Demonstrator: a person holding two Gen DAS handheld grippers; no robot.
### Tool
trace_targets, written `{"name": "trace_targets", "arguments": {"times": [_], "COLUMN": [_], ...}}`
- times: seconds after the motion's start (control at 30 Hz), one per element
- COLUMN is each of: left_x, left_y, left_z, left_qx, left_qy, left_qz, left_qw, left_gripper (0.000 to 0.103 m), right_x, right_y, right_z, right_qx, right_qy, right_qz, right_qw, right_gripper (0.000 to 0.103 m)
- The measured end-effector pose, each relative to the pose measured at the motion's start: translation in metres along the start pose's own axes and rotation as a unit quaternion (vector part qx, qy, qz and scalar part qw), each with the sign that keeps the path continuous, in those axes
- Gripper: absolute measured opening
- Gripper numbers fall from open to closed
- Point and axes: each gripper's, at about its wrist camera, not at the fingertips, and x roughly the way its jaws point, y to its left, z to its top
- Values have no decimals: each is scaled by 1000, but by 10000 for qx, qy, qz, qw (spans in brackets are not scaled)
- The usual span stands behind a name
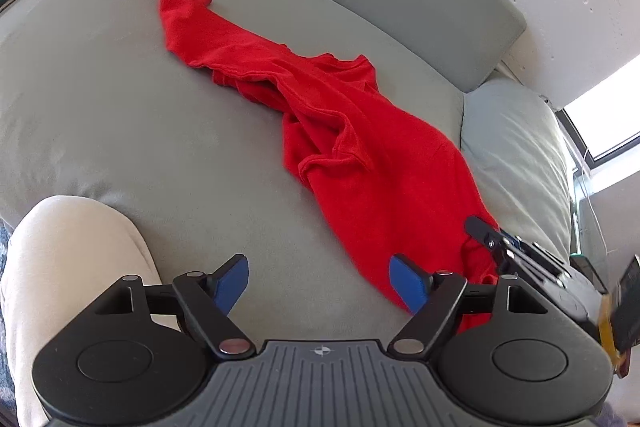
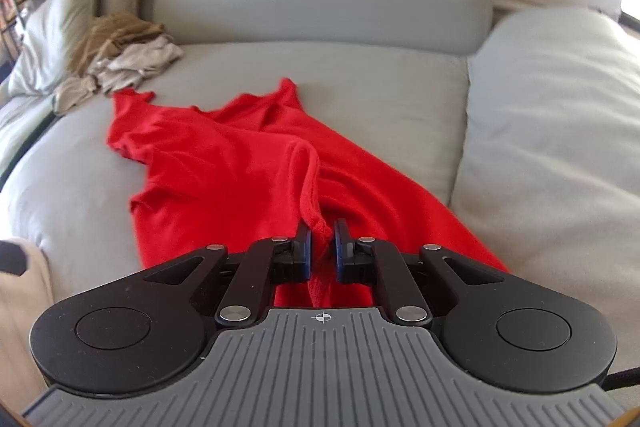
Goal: Fold clothes
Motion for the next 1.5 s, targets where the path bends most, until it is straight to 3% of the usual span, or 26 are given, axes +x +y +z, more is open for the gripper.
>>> {"name": "trace_targets", "arguments": {"times": [0.17, 0.27, 0.43, 0.57, 0.67, 0.73, 0.8, 0.87, 0.93, 0.97, 1.0, 1.03, 1.07, 1.13, 1.23, 1.3, 1.33, 1.37, 1.4, 1.47, 1.5], "left_x": [-7, 5, 19, 31, 43, 51, 58, 63, 67, 70, 73, 73, 73, 65, 40, 18, 6, -6, -19, -38, -47], "left_y": [7, 15, 35, 45, 47, 52, 59, 64, 66, 67, 67, 66, 65, 62, 59, 57, 57, 56, 57, 60, 63], "left_z": [-2, -7, -13, -17, -19, -21, -23, -24, -24, -23, -22, -21, -21, -19, -10, -3, -1, 2, 3, 4, 4], "left_qx": [-176, -509, -1280, -1964, -2284, -2601, -3003, -3230, -3350, -3387, -3424, -3441, -3425, -3351, -3061, -2712, -2560, -2404, -2257, -2024, -1912], "left_qy": [-84, 120, 231, 252, 270, 290, 289, 265, 267, 316, 382, 418, 404, 247, -92, -324, -430, -547, -665, -856, -942], "left_qz": [-335, -587, -828, -1522, -1788, -1981, -2276, -2461, -2534, -2581, -2627, -2694, -2755, -2716, -2422, -2252, -2218, -2167, -2110, -1963, -1882], "left_qw": [9992, 9969, 9880, 9683, 9566, 9446, 9258, 9135, 9071, 9043, 9013, 8985, 8973, 9018, 9206, 9352, 9399, 9446, 9487, 9556, 9587], "left_gripper": [83, 82, 79, 75, 62, 45, 43, 43, 38, 31, 15, 6, 6, 3, 2, 2, 2, 2, 1, 1, 1], "right_x": [-55, -63, -66, -74, -75, -76, -77, -77, -77, -75, -74, -74, -73, -73, -73, -78, -84, -94, -104, -124, -133], "right_y": [79, 111, 125, 112, 101, 96, 94, 90, 87, 85, 84, 82, 81, 78, 73, 65, 59, 49, 39, 18, 8], "right_z": [-19, -36, -50, -45, -40, -41, -43, -45, -45, -45, -45, -44, -44, -44, -42, -39, -37, -36, -34, -33, -32], "right_qx": [-1302, -1650, -1552, -1065, -592, -406, -291, -175, -50, 18, 77, 129, 172, 229, 310, 399, 483, 626, 788, 1118, 1250], "right_qy": [-258, -188, -100, -179, -153, -146, -160, -177, -188, -190, -190, -181, -173, -161, -85, -93, -180, -339, -512, -782, -864], "right_qz": [600, 815, 951, 1047, 1224, 1307, 1380, 1467, 1539, 1576, 1606, 1639, 1663, 1712, 1737, 1647, 1536, 1360, 1167, 808, 638], "right_qw": [9893, 9827, 9833, 9886, 9906, 9905, 9899, 9889, 9879, 9873, 9868, 9862, 9858, 9848, 9843, 9855, 9868, 9882, 9887, 9873, 9863], "right_gripper": [11, 11, 11, 11, 11, 11, 11, 11, 11, 11, 11, 11, 11, 11, 18, 34, 53, 63, 67, 89, 94]}}
